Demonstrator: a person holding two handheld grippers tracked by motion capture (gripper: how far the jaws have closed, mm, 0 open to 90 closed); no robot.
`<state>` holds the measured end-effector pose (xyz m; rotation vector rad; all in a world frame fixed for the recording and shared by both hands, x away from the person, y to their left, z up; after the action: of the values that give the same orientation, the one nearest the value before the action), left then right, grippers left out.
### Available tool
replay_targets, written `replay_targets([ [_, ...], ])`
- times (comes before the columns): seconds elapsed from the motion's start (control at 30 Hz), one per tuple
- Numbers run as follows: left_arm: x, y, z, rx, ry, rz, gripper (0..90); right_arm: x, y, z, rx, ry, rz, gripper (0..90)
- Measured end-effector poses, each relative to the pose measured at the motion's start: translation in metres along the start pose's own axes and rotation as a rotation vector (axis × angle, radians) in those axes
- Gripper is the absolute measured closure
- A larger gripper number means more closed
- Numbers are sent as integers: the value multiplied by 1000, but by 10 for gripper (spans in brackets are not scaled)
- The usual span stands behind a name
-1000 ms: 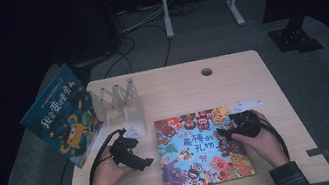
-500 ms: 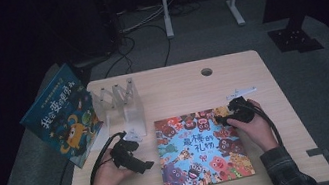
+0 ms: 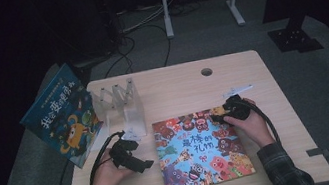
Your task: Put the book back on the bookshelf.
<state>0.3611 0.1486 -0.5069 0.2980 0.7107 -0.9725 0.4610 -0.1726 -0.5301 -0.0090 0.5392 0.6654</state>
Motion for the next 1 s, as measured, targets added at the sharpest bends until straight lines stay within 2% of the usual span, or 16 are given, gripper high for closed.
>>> replay_targets([
  [0.17,-1,2,1,-4,-5,6,83,7,9,3,-5,2,27,248],
  [0.27,-1,2,1,-8,-12,8,82,13,17,7,-37,21,38,248],
  [0.57,-2,3,3,-17,-20,3,83,28,35,13,-54,34,77,248],
  [1.0,4,1,1,-32,-11,-21,83,52,68,22,-109,43,125,242],
])
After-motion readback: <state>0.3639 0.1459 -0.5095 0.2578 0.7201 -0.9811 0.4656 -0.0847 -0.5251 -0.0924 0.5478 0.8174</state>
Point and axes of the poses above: each handheld gripper's, and its own axes: x roughly forward along the jaws, z roughly out of its top, y roughly to its left, the point moved 8 cm from there along x, roughly forward along the jaws, and after that the axes turned 14 degrees about -y, right-handed, at the moved point
